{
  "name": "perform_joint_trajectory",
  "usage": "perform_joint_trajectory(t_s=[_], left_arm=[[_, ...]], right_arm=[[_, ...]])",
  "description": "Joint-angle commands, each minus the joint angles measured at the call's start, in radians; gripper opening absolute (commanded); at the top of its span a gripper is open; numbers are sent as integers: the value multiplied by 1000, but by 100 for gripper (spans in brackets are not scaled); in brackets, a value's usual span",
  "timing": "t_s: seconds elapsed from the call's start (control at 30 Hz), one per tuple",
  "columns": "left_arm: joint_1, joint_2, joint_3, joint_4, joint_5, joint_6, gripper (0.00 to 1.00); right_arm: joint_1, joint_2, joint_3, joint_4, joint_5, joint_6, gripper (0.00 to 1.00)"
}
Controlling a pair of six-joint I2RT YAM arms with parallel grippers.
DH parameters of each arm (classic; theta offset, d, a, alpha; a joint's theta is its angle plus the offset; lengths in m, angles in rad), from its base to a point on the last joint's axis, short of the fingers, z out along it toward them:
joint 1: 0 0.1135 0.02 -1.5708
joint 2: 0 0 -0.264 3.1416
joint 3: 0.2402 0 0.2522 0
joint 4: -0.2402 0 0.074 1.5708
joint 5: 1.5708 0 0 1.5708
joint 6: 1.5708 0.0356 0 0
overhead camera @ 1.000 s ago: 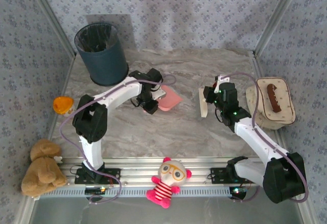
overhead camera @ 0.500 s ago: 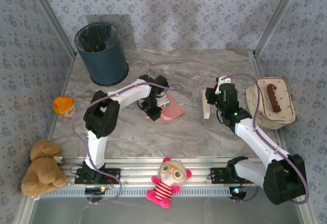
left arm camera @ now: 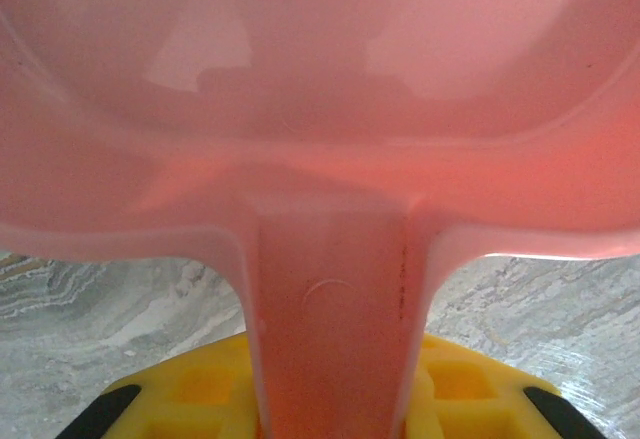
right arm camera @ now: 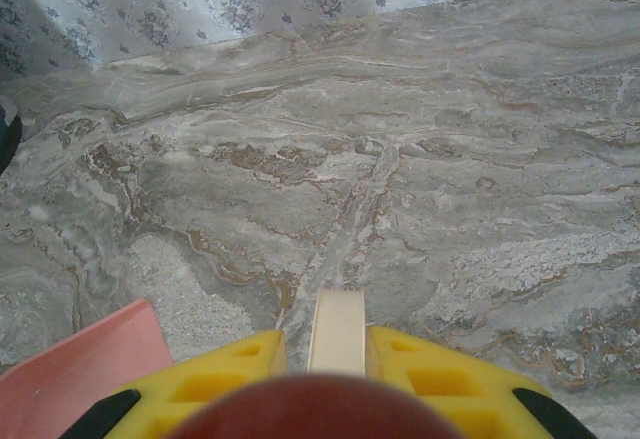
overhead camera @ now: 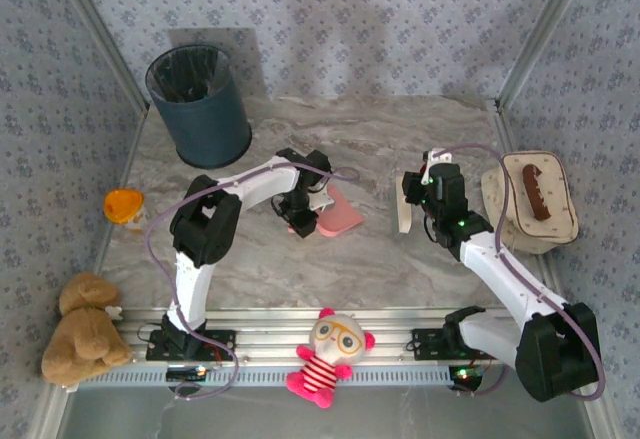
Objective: Sweep away the paper scraps from the table
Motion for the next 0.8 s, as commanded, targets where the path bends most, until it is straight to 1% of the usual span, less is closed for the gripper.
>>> perform_joint_trajectory(t_s=[0.0, 0.07, 0.33, 0.5, 0.77], left_arm=[[-6, 14, 7, -6, 0, 14, 16], [-6, 14, 3, -1, -2, 13, 20], [-6, 12, -2, 1, -23, 7, 30], [-6, -2, -18, 10, -24, 16, 39], [-4, -73, -50, 31, -27, 11, 51]], right_arm=[[-8, -16, 8, 13, 10, -17, 0], [-9, -16, 8, 13, 9, -18, 0], [-9, -17, 8, 9, 10, -17, 0], [-7, -20, 12, 5, 10, -17, 0], [-5, -6, 21, 30, -28, -49, 0]])
